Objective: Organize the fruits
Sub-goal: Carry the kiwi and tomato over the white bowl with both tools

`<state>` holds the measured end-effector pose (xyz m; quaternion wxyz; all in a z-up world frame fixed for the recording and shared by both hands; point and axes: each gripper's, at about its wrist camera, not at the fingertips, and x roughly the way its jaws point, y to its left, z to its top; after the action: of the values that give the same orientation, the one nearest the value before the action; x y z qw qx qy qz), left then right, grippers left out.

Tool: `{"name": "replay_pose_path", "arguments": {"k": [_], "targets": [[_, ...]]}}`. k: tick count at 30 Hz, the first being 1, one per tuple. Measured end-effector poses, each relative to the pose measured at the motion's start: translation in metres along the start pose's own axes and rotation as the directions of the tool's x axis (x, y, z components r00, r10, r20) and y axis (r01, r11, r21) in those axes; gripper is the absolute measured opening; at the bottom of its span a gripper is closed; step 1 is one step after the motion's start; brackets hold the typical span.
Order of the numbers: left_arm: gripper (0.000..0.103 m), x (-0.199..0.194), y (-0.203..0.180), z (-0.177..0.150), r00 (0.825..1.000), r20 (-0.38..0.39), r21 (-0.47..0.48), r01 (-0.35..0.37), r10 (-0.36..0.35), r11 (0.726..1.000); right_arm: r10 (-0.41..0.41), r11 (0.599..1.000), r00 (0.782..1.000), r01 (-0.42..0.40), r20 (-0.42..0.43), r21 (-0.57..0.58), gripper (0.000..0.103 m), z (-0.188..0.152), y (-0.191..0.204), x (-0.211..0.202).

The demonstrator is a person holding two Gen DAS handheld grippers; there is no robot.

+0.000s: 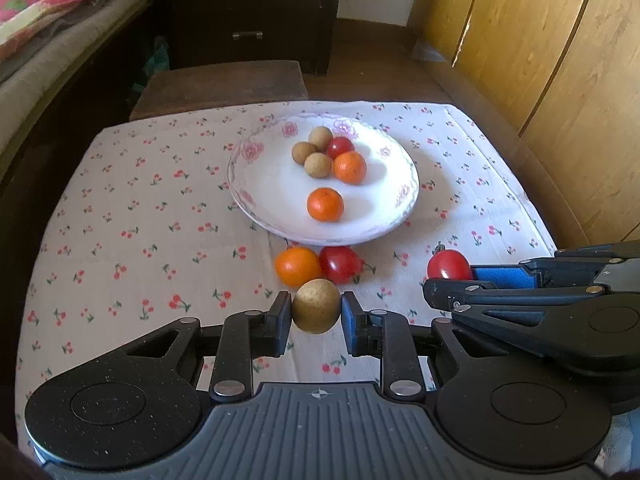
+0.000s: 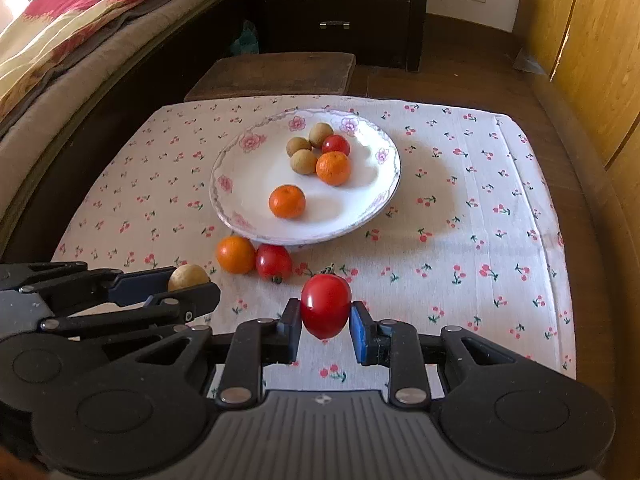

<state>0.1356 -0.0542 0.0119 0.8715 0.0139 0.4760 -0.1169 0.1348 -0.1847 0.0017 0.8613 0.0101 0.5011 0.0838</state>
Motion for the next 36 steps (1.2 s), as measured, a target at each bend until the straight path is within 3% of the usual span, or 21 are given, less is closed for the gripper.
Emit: {"name": "replay_pose_path", "arguments": {"k": [19, 36], "targets": [[0.033, 0.032, 0.008, 0.050, 1.000, 0.010, -0.019, -0.013, 0.013, 1.000, 0.015, 0.999, 1.000, -0.015, -0.006, 0.029, 0.029, 0.052, -0.018, 0.032], [0.033, 0.060, 0.017, 0.067, 1.000, -0.011, -0.055, -0.019, 0.018, 0.998, 0.029, 0.999, 0.999, -0.027, -0.028, 0.046, 0.029, 0.073, -0.026, 0.062]]}}
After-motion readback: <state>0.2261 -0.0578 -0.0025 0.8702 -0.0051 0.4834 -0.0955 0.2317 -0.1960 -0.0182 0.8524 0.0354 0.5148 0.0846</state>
